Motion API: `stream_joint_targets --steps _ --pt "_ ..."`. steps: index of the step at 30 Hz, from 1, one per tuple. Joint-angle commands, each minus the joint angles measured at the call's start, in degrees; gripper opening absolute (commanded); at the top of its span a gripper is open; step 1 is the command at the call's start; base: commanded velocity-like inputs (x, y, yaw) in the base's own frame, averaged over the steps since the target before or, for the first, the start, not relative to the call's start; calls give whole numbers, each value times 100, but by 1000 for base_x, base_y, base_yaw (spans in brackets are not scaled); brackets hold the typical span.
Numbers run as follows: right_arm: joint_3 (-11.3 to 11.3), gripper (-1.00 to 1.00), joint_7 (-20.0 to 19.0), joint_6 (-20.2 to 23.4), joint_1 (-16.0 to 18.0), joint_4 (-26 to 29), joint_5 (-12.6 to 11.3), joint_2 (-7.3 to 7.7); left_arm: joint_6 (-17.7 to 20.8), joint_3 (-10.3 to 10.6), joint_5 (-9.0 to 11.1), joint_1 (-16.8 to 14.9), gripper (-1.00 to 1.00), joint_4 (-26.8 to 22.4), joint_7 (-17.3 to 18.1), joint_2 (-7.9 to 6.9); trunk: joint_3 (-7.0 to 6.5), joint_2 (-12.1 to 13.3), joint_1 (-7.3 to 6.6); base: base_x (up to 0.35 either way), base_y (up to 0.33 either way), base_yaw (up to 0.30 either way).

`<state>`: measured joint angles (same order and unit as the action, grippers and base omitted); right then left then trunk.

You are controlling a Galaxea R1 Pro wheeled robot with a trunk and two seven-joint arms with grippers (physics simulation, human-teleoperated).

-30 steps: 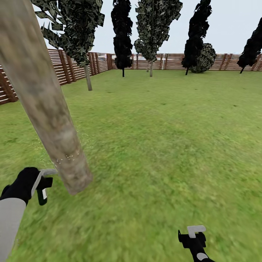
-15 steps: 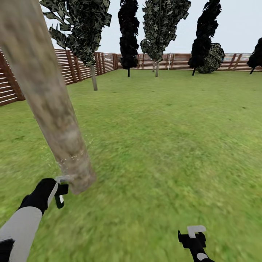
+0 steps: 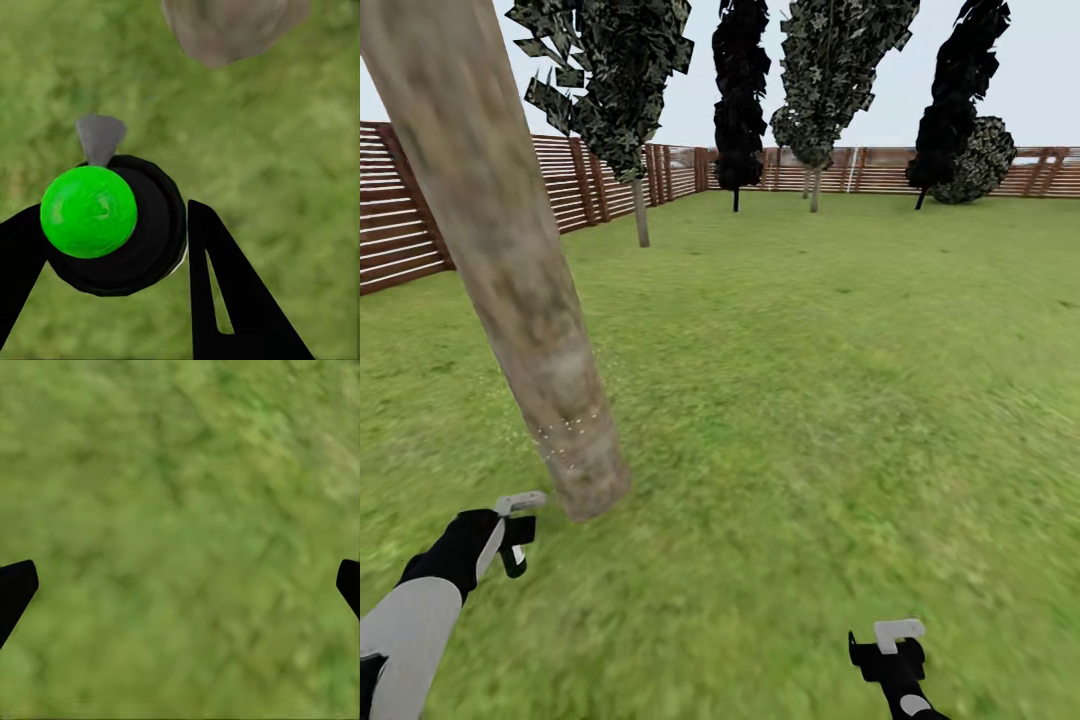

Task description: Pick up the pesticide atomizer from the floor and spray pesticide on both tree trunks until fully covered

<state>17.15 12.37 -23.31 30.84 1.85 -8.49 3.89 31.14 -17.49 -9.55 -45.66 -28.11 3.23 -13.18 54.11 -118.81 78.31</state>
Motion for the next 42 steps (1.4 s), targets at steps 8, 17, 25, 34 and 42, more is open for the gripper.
stream_joint_targets --steps 8,17,25,34,42 --pt "52 100 2 -16 1 -9 -57 -2 -20 -44 -67 -5 -100 -5 28 185 5 -2 -1 80 -220 16" --pt "52 100 2 -16 1 0 -57 -3 -22 -132 -73 -5 -100 -36 26 176 5 -2 -1 63 -258 0" --pt "44 100 15 -16 1 9 -57 -3 -214 -174 -63 -5 -100 -65 34 259 5 -2 -1 194 -159 173" --pt "43 100 11 -16 1 16 -65 15 566 -95 -128 -783 -100 -421 114 163 5 -2 -1 3 -3 234" --pt "43 100 11 -16 1 8 -63 33 1105 196 -135 -1312 -100 -485 101 4 5 -2 -1 39 -30 8"
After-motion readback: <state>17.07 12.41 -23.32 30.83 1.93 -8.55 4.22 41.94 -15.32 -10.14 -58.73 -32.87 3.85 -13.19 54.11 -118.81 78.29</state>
